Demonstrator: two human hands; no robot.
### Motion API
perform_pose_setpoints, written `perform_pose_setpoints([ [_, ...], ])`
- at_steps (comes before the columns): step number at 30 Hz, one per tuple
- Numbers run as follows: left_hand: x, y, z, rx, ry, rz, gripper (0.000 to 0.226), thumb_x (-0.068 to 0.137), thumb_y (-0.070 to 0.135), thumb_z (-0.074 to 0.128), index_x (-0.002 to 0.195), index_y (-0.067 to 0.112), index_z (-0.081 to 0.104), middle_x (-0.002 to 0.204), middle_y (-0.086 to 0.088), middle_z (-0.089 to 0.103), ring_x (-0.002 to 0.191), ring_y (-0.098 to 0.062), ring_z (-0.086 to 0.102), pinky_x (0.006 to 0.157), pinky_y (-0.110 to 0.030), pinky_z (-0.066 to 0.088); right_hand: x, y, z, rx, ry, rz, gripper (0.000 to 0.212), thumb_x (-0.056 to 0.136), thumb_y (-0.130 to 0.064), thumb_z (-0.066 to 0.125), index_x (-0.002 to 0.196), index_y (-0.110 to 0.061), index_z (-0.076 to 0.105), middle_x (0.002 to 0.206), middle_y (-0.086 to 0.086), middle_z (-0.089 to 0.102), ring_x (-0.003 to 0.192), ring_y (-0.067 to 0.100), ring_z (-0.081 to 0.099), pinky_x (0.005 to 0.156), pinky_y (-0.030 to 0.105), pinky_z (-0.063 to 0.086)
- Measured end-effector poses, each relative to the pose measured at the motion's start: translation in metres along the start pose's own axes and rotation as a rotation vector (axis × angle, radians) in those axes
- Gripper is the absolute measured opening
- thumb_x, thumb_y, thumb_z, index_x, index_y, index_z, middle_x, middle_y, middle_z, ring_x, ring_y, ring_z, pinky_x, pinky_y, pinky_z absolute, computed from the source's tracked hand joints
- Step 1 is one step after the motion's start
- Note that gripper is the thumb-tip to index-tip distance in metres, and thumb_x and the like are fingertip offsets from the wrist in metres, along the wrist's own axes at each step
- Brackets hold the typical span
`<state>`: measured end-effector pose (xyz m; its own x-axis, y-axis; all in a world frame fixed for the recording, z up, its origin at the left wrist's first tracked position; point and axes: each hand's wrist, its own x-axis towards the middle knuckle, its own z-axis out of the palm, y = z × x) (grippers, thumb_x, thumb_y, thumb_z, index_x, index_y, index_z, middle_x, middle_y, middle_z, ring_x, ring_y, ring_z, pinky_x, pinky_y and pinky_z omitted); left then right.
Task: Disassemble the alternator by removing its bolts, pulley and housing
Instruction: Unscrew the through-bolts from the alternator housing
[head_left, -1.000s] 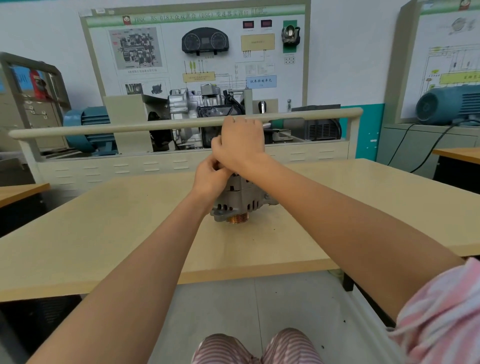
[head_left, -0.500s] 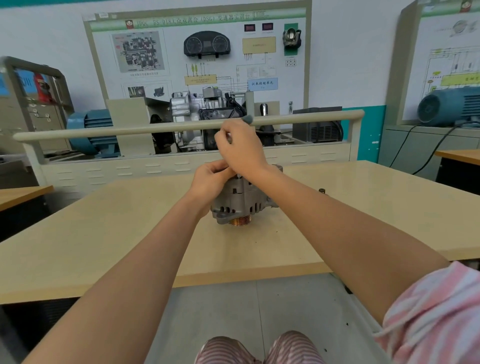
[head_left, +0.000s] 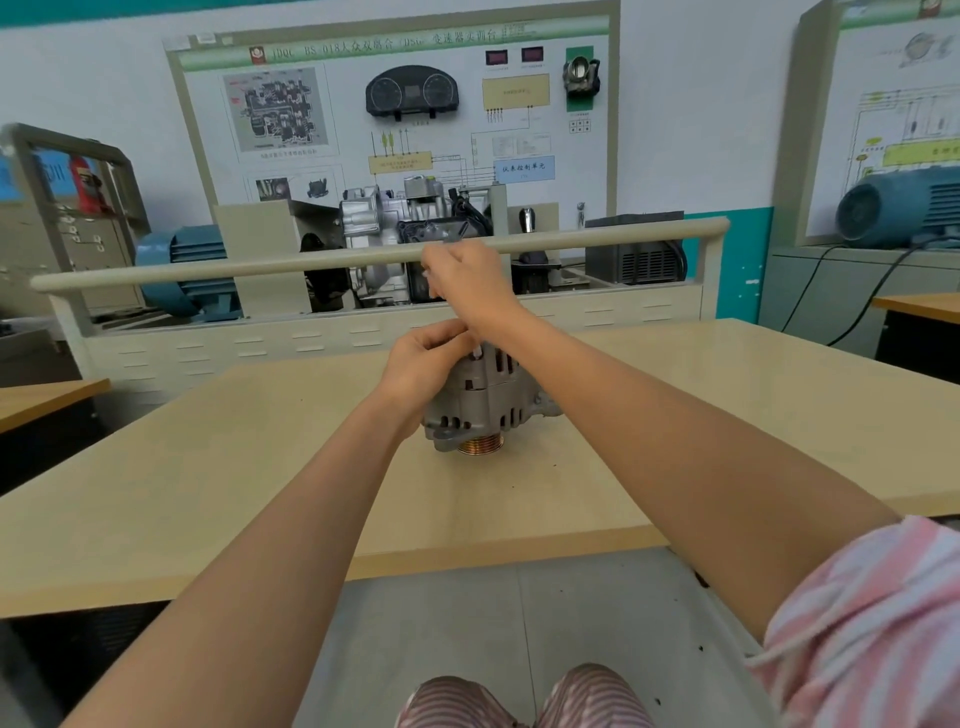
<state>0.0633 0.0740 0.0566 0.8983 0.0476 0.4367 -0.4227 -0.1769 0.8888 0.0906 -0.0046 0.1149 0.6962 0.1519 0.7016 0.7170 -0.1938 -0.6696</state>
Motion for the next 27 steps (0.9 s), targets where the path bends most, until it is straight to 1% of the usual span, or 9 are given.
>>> perform_pose_setpoints([
  [5, 0.001, 0.002, -0.001, -0.018, 0.022, -0.026, 0.014, 0.088, 0.007, 0.061, 0.083, 0.018, 0.070, 0.062, 0.014, 0.070, 0.058, 0.004, 0.064, 0.049, -0.009, 0.045, -0.002, 0.005, 0.003, -0.040, 0.051, -0.077, 0.043, 0.091, -0.012, 0.046, 0.050, -0.012, 0.037, 0.049, 0.004, 0.036, 0.053, 0.019, 0.037, 0.058, 0.032, 0.037],
  [8, 0.001, 0.004, 0.003, 0.007, 0.096, -0.055, 0.020, 0.086, 0.002, 0.062, 0.072, 0.016, 0.063, 0.054, 0.010, 0.067, 0.052, 0.000, 0.062, 0.043, -0.009, 0.042, -0.004, 0.007, -0.001, -0.636, 0.034, -0.262, 0.029, 0.090, -0.020, 0.046, 0.062, -0.015, 0.049, 0.063, 0.000, 0.051, 0.067, 0.017, 0.048, 0.066, 0.033, 0.039],
  [10, 0.002, 0.006, 0.007, 0.063, 0.177, -0.090, 0.023, 0.087, 0.001, 0.059, 0.069, 0.016, 0.056, 0.059, 0.004, 0.062, 0.056, -0.007, 0.056, 0.037, -0.008, 0.038, -0.003, 0.005, 0.003, -1.105, 0.058, -0.291, 0.024, 0.089, -0.029, 0.044, 0.093, -0.011, 0.059, 0.094, 0.008, 0.062, 0.093, 0.024, 0.055, 0.081, 0.036, 0.039],
  [12, 0.002, 0.007, 0.010, 0.121, 0.208, -0.099, 0.025, 0.089, 0.003, 0.055, 0.069, 0.016, 0.051, 0.067, 0.002, 0.056, 0.061, -0.007, 0.048, 0.035, -0.007, 0.035, -0.006, 0.003, 0.007, -1.252, 0.107, -0.248, 0.031, 0.090, -0.033, 0.042, 0.104, -0.010, 0.057, 0.104, 0.011, 0.061, 0.099, 0.027, 0.054, 0.085, 0.037, 0.037],
  [15, 0.001, 0.007, 0.012, 0.124, 0.187, -0.078, 0.024, 0.089, 0.003, 0.055, 0.071, 0.019, 0.051, 0.068, 0.004, 0.056, 0.062, -0.005, 0.049, 0.035, -0.006, 0.035, -0.005, 0.003, 0.004, -1.079, 0.120, -0.264, 0.028, 0.089, -0.032, 0.041, 0.094, -0.009, 0.058, 0.093, 0.008, 0.060, 0.095, 0.026, 0.053, 0.088, 0.036, 0.036],
  [18, 0.000, 0.008, 0.007, 0.040, 0.129, -0.067, 0.023, 0.089, 0.002, 0.055, 0.072, 0.018, 0.057, 0.057, 0.009, 0.064, 0.053, 0.000, 0.058, 0.039, -0.008, 0.039, -0.004, 0.001, -0.001, -0.813, 0.065, -0.265, 0.033, 0.087, -0.024, 0.046, 0.056, -0.013, 0.040, 0.058, -0.002, 0.041, 0.068, 0.018, 0.044, 0.074, 0.029, 0.034],
  [20, -0.001, 0.008, 0.004, 0.011, 0.063, -0.057, 0.024, 0.090, 0.004, 0.055, 0.072, 0.018, 0.062, 0.054, 0.012, 0.067, 0.051, 0.004, 0.061, 0.043, -0.009, 0.043, -0.005, 0.001, 0.001, -0.507, 0.023, -0.221, 0.045, 0.087, -0.016, 0.050, 0.047, -0.016, 0.029, 0.047, -0.003, 0.029, 0.053, 0.015, 0.032, 0.062, 0.024, 0.028],
  [23, -0.002, 0.008, 0.001, 0.055, 0.036, -0.048, 0.025, 0.091, 0.005, 0.055, 0.070, 0.017, 0.064, 0.055, 0.011, 0.067, 0.053, 0.003, 0.062, 0.046, -0.010, 0.044, -0.005, 0.002, 0.006, -0.019, -0.025, -0.107, 0.043, 0.086, -0.006, 0.051, 0.046, -0.011, 0.034, 0.047, 0.006, 0.031, 0.052, 0.018, 0.030, 0.057, 0.023, 0.030],
  [27, -0.003, 0.005, -0.003, 0.063, 0.068, -0.008, 0.019, 0.096, -0.006, 0.040, 0.092, 0.005, 0.055, 0.081, -0.002, 0.058, 0.078, -0.003, 0.054, 0.070, -0.019, 0.048, -0.012, 0.001, 0.031, -0.068, -0.163, -0.091, 0.047, 0.089, -0.010, 0.050, 0.045, -0.011, 0.033, 0.046, 0.005, 0.028, 0.048, 0.017, 0.030, 0.062, 0.031, 0.040],
])
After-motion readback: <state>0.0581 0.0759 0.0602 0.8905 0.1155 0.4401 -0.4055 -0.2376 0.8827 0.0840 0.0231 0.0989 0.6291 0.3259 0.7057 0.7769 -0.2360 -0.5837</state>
